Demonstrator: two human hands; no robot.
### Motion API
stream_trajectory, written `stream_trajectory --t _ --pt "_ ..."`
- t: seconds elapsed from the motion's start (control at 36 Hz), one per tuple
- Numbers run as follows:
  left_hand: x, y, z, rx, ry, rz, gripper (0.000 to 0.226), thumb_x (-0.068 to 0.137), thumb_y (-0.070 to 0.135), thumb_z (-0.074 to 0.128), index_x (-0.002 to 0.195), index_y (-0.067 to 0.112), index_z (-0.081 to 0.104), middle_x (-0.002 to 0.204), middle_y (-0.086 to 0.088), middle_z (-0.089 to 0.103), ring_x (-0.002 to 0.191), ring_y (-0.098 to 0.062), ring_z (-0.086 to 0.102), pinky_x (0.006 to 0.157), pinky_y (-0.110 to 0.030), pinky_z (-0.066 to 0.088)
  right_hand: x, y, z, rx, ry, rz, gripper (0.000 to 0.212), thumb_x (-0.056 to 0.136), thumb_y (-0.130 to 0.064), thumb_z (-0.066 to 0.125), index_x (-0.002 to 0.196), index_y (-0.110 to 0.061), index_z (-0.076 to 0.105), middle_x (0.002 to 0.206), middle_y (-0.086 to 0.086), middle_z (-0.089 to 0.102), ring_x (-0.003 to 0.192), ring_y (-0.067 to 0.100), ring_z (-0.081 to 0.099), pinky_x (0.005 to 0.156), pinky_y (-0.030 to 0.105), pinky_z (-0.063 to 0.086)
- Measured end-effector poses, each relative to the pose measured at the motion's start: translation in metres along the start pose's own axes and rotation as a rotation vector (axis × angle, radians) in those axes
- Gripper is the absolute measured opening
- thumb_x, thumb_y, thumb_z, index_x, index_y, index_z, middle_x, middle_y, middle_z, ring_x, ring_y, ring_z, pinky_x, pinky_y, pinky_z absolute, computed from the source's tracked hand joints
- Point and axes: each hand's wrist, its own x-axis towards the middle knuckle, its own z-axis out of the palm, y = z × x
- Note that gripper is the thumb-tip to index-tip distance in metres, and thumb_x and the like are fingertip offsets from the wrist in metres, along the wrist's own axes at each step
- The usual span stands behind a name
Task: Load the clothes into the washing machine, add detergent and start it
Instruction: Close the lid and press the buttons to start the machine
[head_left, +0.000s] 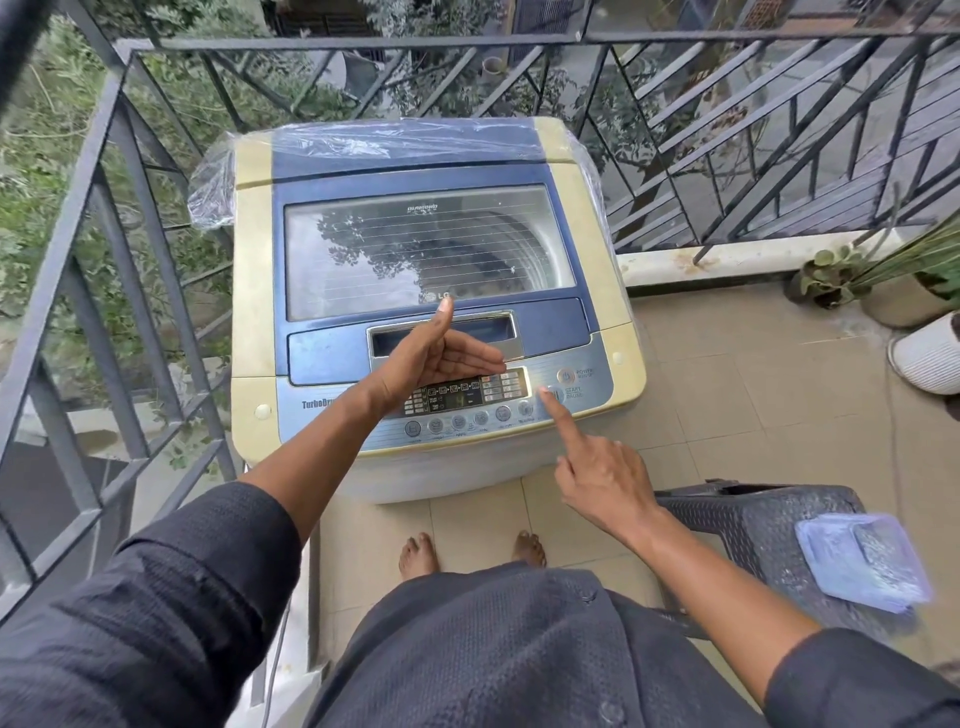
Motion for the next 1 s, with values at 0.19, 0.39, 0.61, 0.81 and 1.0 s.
stream_trajectory --t 0.19,0.39,0.61,0.81,1.0 --pt "-0.002 0.0 0.001 0.003 0.006 0.003 0.093 0.109 0.063 0.009 0.12 -0.001 0.075 0.121 -0.02 0.076 0.123 -0.032 0.07 0.12 -0.05 0.042 -0.003 0.005 -0.001 -0.004 0.004 0.022 0.098 0.095 -0.021 0.052 0.159 -0.046 -0.018 0.073 0.004 0.067 0.063 0.029 0.064 0.062 0.038 0.054" --pt "-0.004 0.001 0.004 0.007 0.024 0.013 0.092 0.11 0.06 0.008 0.121 -0.004 0.073 0.12 -0.02 0.076 0.121 -0.031 0.071 0.117 -0.046 0.046 -0.004 0.005 0.005 0.048 -0.03 0.01 0.111 0.093 -0.019 0.058 0.154 -0.049 -0.03 0.081 0.009 0.068 0.068 0.034 0.065 0.064 0.039 0.052" --pt "-0.001 0.0 0.003 0.018 0.049 0.005 0.093 0.109 0.062 0.009 0.12 -0.003 0.074 0.119 -0.021 0.076 0.121 -0.033 0.071 0.119 -0.053 0.044 -0.005 -0.004 0.011 0.105 -0.057 0.057 0.115 0.093 -0.016 0.059 0.151 -0.049 -0.035 0.086 0.011 0.064 0.072 0.035 0.063 0.065 0.038 0.045" --pt "-0.001 0.0 0.003 0.004 0.052 0.009 0.092 0.109 0.062 0.01 0.118 -0.002 0.076 0.119 -0.021 0.076 0.121 -0.033 0.071 0.119 -0.053 0.043 -0.005 -0.005 0.011 0.101 -0.071 0.083 0.116 0.092 -0.014 0.059 0.15 -0.048 -0.036 0.076 0.007 0.056 0.063 0.03 0.053 0.063 0.039 0.047" --pt "-0.002 0.0 0.005 -0.008 0.057 0.002 0.092 0.109 0.063 0.011 0.119 -0.002 0.075 0.119 -0.021 0.076 0.121 -0.033 0.071 0.119 -0.051 0.044 -0.004 0.0 0.013 0.105 -0.08 0.081 0.116 0.091 -0.011 0.056 0.149 -0.05 -0.036 0.073 0.007 0.058 0.064 0.033 0.061 0.068 0.045 0.058"
